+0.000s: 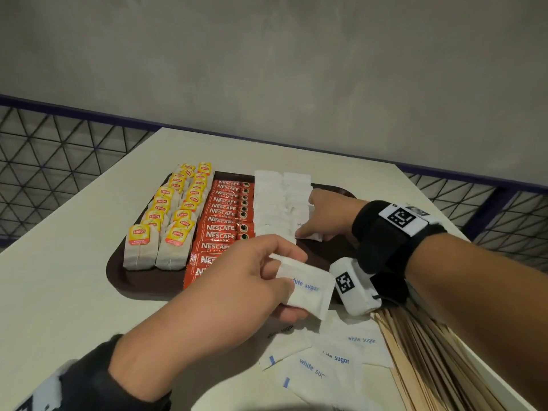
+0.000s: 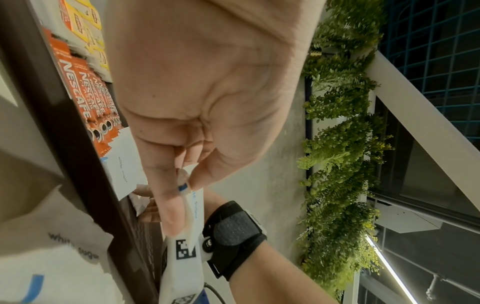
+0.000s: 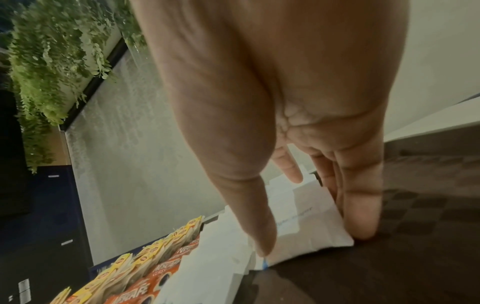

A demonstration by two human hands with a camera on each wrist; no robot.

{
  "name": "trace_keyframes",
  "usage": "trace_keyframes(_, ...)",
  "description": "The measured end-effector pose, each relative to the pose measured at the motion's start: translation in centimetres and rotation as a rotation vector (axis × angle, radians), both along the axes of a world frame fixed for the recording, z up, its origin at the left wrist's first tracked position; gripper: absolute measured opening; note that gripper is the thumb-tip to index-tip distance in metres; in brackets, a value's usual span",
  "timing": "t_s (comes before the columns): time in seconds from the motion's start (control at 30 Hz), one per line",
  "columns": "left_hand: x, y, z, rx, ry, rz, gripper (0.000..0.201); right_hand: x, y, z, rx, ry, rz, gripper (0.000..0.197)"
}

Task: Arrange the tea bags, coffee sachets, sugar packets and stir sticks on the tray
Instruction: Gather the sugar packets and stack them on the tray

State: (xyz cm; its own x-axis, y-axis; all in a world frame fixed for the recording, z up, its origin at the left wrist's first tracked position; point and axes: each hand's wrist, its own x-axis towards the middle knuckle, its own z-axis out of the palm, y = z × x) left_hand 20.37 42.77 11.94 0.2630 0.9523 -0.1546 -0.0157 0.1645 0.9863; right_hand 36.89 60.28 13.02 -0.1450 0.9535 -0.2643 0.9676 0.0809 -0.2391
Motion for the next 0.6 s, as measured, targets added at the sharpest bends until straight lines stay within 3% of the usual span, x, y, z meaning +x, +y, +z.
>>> trace_keyframes(0.13, -0.1, 0.6, 1.0, 0.054, -0.04, 0.191, 0.041, 0.8, -1.0, 2.2, 0.116, -0.014, 0.013, 0.054)
trace_keyframes(0.2, -0.7, 0.7, 1.6, 0.123, -0.06, 0.319, 0.04, 1.2, -3.0, 3.8, 0.224, -0.095, 0.1, 0.039)
trace_keyframes(0.27, -1.5, 0.8, 2.2, 0.192, -0.106, 0.423, 0.038, 1.5, -5.8, 4.9, 0.086, -0.049, 0.238, 0.017)
trace_keyframes(0.33, -2.3, 0.7, 2.8, 0.234, -0.156, 0.492, 0.039, 1.5, -8.9, 5.1, -0.215, 0.033, 0.376, 0.006)
trace_keyframes(0.4, -2.8, 0.6, 3.1, 0.255, -0.166, 0.516, 0.041, 1.2, -11.3, 4.2, -0.353, 0.031, 0.497, 0.007)
trace_keyframes(0.53, -2.6, 0.5, 2.7, 0.244, -0.143, 0.501, 0.044, -0.4, -13.8, 1.9, -0.106, -0.021, 0.63, 0.025)
trace_keyframes(0.6, -2.2, 0.5, 2.3, 0.23, -0.13, 0.479, 0.046, -0.9, -14.7, 1.3, -0.041, -0.009, 0.654, 0.024)
